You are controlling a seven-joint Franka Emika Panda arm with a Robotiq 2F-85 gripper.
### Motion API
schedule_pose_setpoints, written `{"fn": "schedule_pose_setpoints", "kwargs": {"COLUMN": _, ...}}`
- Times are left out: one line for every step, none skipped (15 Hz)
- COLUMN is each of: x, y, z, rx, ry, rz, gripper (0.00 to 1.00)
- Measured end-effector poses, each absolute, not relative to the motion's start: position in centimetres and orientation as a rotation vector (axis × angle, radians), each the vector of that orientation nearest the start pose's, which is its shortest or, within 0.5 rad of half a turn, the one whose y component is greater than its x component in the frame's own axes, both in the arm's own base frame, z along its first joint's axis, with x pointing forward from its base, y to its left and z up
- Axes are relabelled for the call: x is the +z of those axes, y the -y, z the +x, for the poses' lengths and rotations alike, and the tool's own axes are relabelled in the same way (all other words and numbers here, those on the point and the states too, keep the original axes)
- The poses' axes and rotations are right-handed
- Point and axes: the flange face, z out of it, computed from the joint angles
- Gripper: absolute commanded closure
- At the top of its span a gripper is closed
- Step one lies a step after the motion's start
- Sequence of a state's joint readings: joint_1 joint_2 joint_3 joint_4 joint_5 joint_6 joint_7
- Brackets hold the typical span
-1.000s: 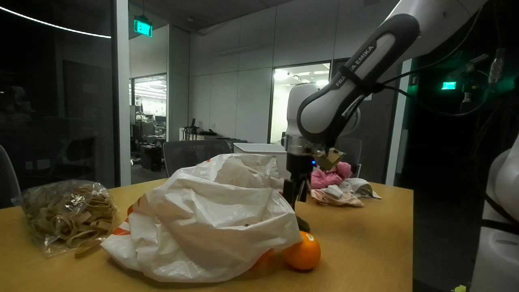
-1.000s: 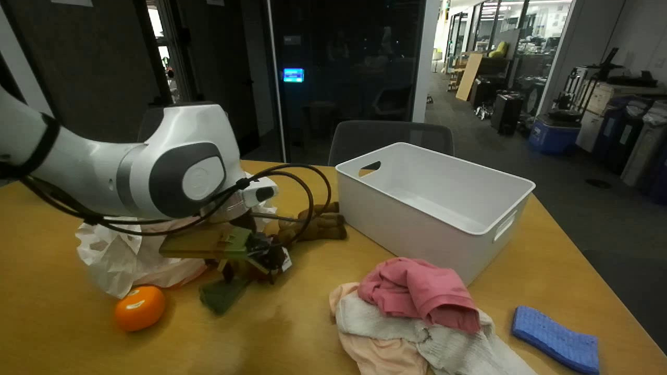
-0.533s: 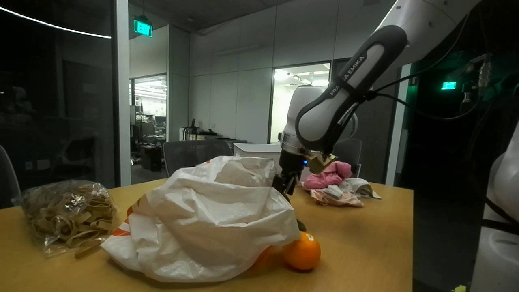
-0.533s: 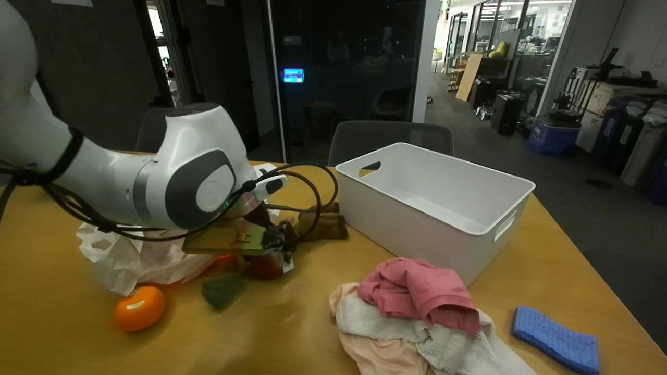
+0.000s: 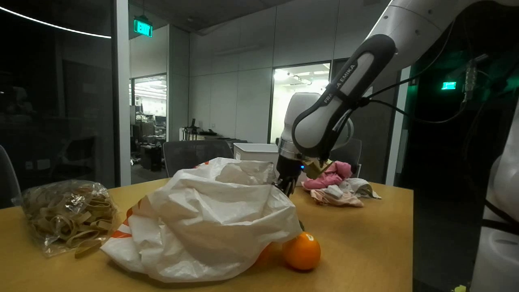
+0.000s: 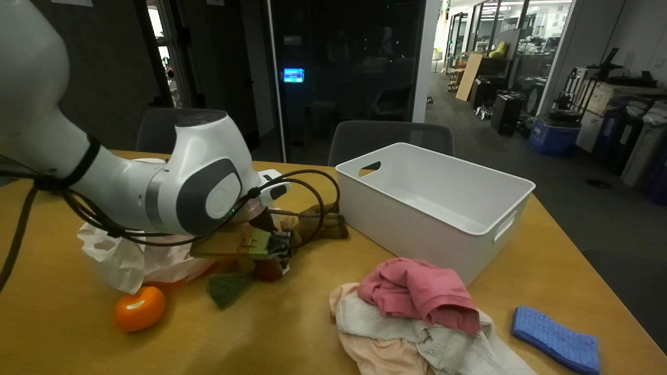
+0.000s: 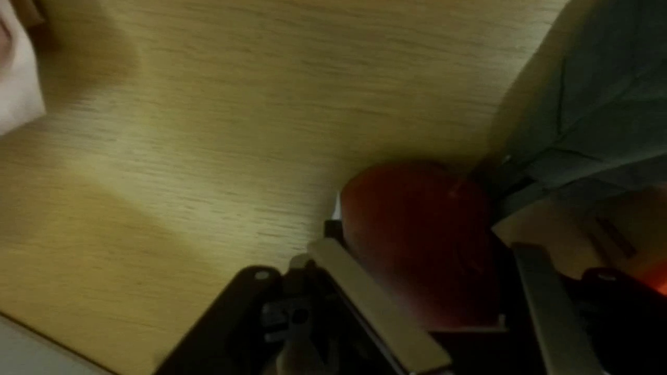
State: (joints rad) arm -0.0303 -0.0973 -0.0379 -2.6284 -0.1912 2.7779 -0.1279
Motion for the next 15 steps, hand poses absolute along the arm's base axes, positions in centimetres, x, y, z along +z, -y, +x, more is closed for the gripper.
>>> {"fn": "schedule_pose_setpoints", "kwargs": {"x": 30.7, "y": 2.4, "z": 45.1, "rx": -0.385, "ry": 0.373, "rz": -3.214, "gripper": 0.78}}
{"fn": "schedule_pose_setpoints", "kwargs": {"x": 30.8, "y": 2.6, "z": 45.1, "rx": -0.388, "ry": 0.375, "rz": -3.23, "gripper": 0.84}}
{"fn": "schedule_pose_setpoints", "kwargs": {"x": 30.9, "y": 3.0, "z": 45.1, "rx": -0.381, "ry": 0.376, "rz": -3.253, "gripper": 0.92}}
{"fn": "schedule_pose_setpoints", "kwargs": {"x": 31.1, "y": 3.4, "z": 45.0, "rx": -0.365, "ry": 0.374, "rz": -3.289, "gripper": 0.94}}
{"fn": "schedule_pose_setpoints", "kwargs": {"x": 31.4, "y": 3.9, "z": 44.8, "rx": -0.339, "ry": 0.365, "rz": -3.34, "gripper": 0.91}}
{"fn": "schedule_pose_setpoints", "kwargs": {"x": 31.8, "y": 4.3, "z": 44.4, "rx": -0.307, "ry": 0.351, "rz": -3.396, "gripper": 0.9}}
{"fn": "schedule_pose_setpoints", "kwargs": {"x": 32.2, "y": 4.7, "z": 43.9, "rx": -0.264, "ry": 0.337, "rz": -3.452, "gripper": 0.92}}
{"fn": "schedule_pose_setpoints", "kwargs": {"x": 32.7, "y": 4.9, "z": 43.4, "rx": -0.218, "ry": 0.325, "rz": -3.497, "gripper": 0.92}}
{"fn": "schedule_pose_setpoints", "kwargs": {"x": 33.2, "y": 4.8, "z": 42.9, "rx": -0.18, "ry": 0.323, "rz": -3.521, "gripper": 0.93}}
{"fn": "schedule_pose_setpoints", "kwargs": {"x": 33.8, "y": 4.6, "z": 42.6, "rx": -0.166, "ry": 0.34, "rz": -3.531, "gripper": 0.93}}
{"fn": "schedule_pose_setpoints", "kwargs": {"x": 34.5, "y": 4.1, "z": 42.2, "rx": -0.182, "ry": 0.368, "rz": -3.524, "gripper": 0.92}}
{"fn": "schedule_pose_setpoints", "kwargs": {"x": 35.1, "y": 3.5, "z": 41.8, "rx": -0.205, "ry": 0.401, "rz": -3.508, "gripper": 0.91}}
{"fn": "schedule_pose_setpoints", "kwargs": {"x": 35.8, "y": 2.9, "z": 41.4, "rx": -0.24, "ry": 0.433, "rz": -3.489, "gripper": 0.91}}
{"fn": "schedule_pose_setpoints", "kwargs": {"x": 36.6, "y": 2.3, "z": 40.9, "rx": -0.286, "ry": 0.468, "rz": -3.47, "gripper": 0.91}}
{"fn": "schedule_pose_setpoints", "kwargs": {"x": 37.5, "y": 1.6, "z": 40.3, "rx": -0.35, "ry": 0.499, "rz": -3.451, "gripper": 0.91}}
